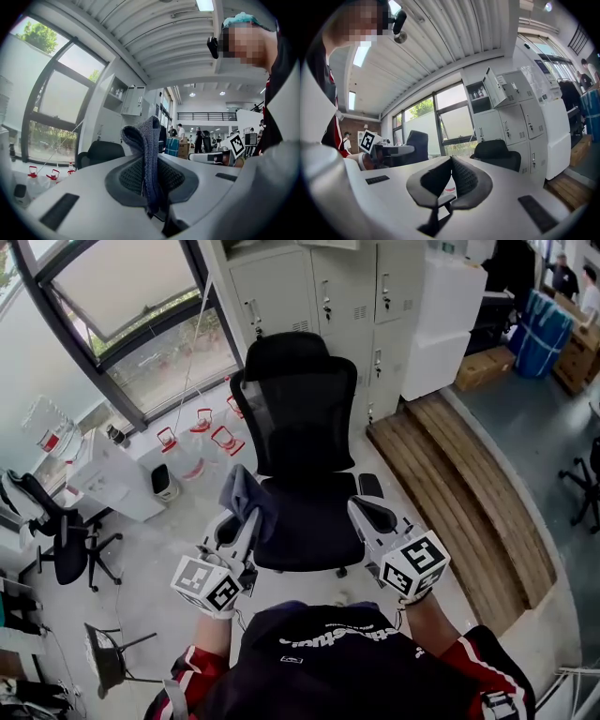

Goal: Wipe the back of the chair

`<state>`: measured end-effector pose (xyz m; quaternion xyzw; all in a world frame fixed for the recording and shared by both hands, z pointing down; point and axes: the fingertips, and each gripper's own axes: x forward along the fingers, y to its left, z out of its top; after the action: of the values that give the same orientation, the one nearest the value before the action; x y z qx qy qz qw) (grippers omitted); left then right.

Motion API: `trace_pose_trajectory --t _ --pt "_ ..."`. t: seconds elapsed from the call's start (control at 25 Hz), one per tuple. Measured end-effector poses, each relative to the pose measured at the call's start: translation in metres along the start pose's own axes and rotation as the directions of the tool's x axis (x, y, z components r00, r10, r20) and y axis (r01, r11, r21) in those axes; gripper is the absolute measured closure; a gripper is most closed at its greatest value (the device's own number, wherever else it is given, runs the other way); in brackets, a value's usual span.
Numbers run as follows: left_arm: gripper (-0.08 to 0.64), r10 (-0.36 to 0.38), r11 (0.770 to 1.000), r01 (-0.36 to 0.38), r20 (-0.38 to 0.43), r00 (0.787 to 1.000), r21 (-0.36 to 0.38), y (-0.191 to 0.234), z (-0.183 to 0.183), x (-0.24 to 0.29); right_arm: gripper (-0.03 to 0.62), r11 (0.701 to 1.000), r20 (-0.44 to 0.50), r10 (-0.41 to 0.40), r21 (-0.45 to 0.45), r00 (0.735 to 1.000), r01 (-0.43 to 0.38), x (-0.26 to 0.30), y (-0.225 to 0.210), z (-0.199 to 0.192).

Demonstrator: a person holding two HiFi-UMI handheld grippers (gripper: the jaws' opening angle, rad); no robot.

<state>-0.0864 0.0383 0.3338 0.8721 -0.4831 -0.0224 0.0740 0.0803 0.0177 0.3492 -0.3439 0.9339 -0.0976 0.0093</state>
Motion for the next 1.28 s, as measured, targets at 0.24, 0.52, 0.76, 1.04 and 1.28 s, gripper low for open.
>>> trace_pose_trajectory --t 0.24,0.52,0.76,1.04,1.28 --pt "0.503 0.020 1.000 -0.021 -0.036 0.999 -0.005 0.008 -0.004 0.020 0.578 1.000 0.006 0.012 0.026 1.000 -0.012 0.011 -0.025 -0.001" --pt "0.503 0.042 0.999 -0.043 -0.061 0.997 -0.005 0.039 -0.015 0.044 0.578 0.999 -0.019 -0.009 0.045 1.000 0.010 0.030 -0.047 -0.011" --pt "0.503 0.046 0.999 -0.047 -0.071 0.996 -0.017 0.085 -0.024 0.066 0.578 0.998 -0.040 -0.046 0.037 0.998 0.048 0.060 -0.064 -0.014" --pt "0.503 0.032 0.999 -0.034 -0.073 0.997 -0.026 0.150 -0.015 0.110 0.578 0.998 -0.071 -0.062 0.015 0.996 0.063 0.125 -0.090 0.000" --pt "0.503 0.057 0.996 -0.064 -0.113 0.992 -0.064 0.235 -0.028 0.142 0.578 0.998 -0.069 -0.061 0.021 0.996 0.063 0.202 -0.104 0.010"
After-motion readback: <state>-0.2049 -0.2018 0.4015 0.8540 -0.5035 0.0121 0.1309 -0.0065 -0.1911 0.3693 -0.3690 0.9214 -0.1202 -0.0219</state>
